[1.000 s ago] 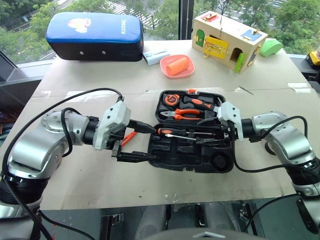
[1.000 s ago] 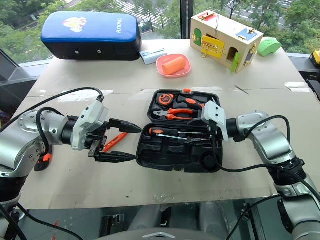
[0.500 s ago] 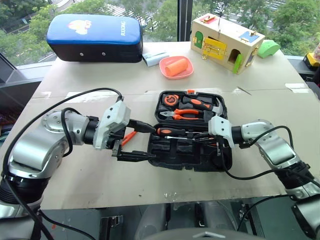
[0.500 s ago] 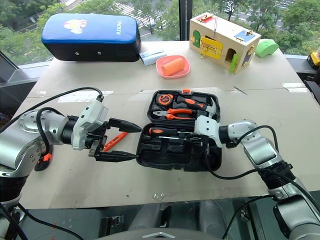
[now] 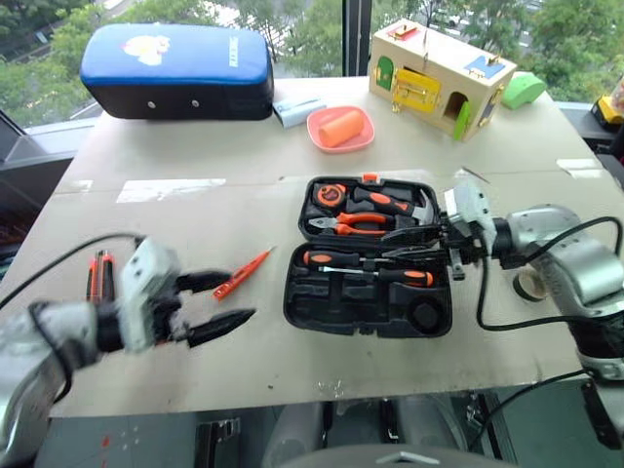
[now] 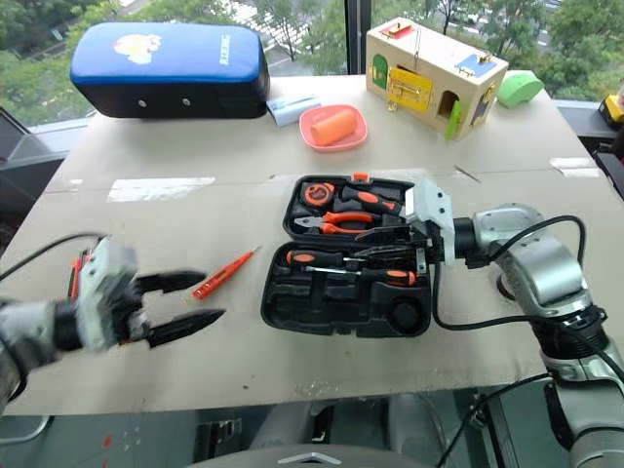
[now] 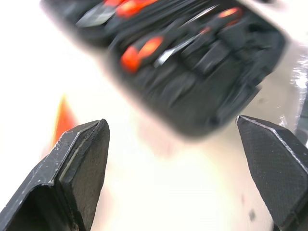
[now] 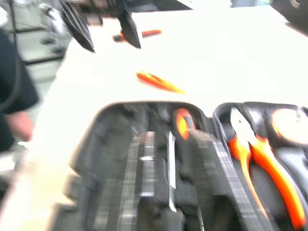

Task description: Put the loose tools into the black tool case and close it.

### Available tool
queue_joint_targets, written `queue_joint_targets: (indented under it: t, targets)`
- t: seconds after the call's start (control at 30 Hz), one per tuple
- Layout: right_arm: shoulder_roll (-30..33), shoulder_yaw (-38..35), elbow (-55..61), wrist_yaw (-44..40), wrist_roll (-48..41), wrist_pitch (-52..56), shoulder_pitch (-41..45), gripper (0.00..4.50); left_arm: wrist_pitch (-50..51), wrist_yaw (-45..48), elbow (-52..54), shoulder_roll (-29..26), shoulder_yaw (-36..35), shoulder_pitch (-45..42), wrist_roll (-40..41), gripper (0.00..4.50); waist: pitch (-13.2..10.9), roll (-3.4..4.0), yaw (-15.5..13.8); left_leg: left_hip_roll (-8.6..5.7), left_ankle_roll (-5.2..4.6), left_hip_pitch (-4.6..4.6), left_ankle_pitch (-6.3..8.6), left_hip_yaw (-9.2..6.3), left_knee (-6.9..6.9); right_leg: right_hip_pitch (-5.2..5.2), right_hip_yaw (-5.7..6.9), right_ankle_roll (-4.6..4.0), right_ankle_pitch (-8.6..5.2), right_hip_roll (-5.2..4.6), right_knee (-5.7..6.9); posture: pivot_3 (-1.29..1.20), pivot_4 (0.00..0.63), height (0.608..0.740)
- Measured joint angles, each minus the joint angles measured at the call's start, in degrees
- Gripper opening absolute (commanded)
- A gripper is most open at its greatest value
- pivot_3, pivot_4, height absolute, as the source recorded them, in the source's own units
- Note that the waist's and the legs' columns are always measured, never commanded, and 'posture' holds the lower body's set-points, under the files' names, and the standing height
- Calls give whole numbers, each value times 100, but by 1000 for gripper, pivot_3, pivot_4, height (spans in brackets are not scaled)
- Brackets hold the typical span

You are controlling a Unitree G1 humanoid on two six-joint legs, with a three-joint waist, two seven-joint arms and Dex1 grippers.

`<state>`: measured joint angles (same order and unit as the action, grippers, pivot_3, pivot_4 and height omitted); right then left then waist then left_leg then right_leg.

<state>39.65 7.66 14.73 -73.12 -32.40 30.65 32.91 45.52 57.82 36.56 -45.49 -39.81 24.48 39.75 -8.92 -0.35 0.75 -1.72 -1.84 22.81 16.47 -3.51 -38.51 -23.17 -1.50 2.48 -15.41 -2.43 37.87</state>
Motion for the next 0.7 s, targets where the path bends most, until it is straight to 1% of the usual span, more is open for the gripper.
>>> queue_joint_targets:
  t: [0.03, 0.1, 0.13, 0.17, 0.2, 0.3, 0.4, 0.47, 0.57, 0.63, 0.7]
  targets:
    - [60, -6, 47, -115, -105, 55, 44, 2614, -3, -69, 116, 221, -297, 366, -8, 4500, 1, 0, -9, -1, -1, -4, 1, 0, 2, 4, 1, 0, 0, -5, -2, 0, 150, 735]
    - [116, -12, 52, -312, -255, 109, 178, 3636, -75, -222, 274, 744, -860, 1056, -35, 4500, 2, -2, -12, -4, -3, -5, 2, 2, 1, 6, 1, 0, 0, -11, -2, 0, 150, 735]
    - [136, -22, 46, -365, -305, 135, 229, 4130, -113, -274, 295, 889, -1019, 1281, -41, 4500, 4, -5, -27, -5, -6, -5, 4, -1, 1, 8, 5, -1, 0, -13, -2, 0, 150, 735]
    - [152, -29, 47, -413, -357, 156, 269, 4490, -160, -319, 317, 1016, -1152, 1489, -49, 4500, 5, -7, -56, -6, -12, -7, 7, -6, 1, 7, 12, -2, 0, -15, -1, 0, 150, 735]
    - [161, -27, 47, -489, -410, 161, 292, 4490, -302, -364, 371, 1182, -1288, 1727, -86, 4500, 7, -9, -101, -6, -16, -9, 9, -11, 0, 9, 19, -6, 1, -16, -1, 0, 150, 735]
    - [205, -27, 51, -606, -433, 140, 271, 4490, -473, -444, 402, 1256, -1329, 1911, -172, 4500, 7, -9, -172, -7, -13, -10, 8, -13, 0, 10, 21, -10, 3, -17, 0, 0, 150, 735]
    - [309, -53, 80, -705, -437, 22, 68, 4490, -502, -632, 393, 1085, -1126, 1692, -261, 4500, 8, -9, -195, -8, -10, -9, 6, -16, 1, 11, 24, -10, 3, -17, -2, 0, 150, 735]
    - [341, -96, 115, -737, -431, -36, -79, 4490, -467, -748, 377, 771, -821, 1325, -284, 4500, 8, -9, -187, -8, -3, -8, 2, -17, 2, 10, 23, -10, 3, -17, 0, 0, 150, 735]
    - [444, -201, 240, -734, -424, -148, -309, 4490, -303, -877, 207, 134, -327, 631, -319, 4500, 10, -9, -149, -10, 1, -8, -1, -15, 5, 12, 20, -9, 4, -16, 0, 0, 150, 735]
    - [496, -250, 289, -715, -405, -218, -466, 4490, -173, -912, -28, -353, 101, 184, -391, 4500, 10, -9, -146, -10, 6, -8, -3, -16, 10, 9, 22, -9, 4, -13, 1, 0, 150, 735]
    - [532, -359, 399, -621, -394, -263, -705, 4490, 5, -970, -429, -833, 783, -624, -540, 4500, 13, -1, -157, -11, 7, -6, -4, -16, 12, 5, 20, -9, 4, -13, 4, 0, 150, 735]
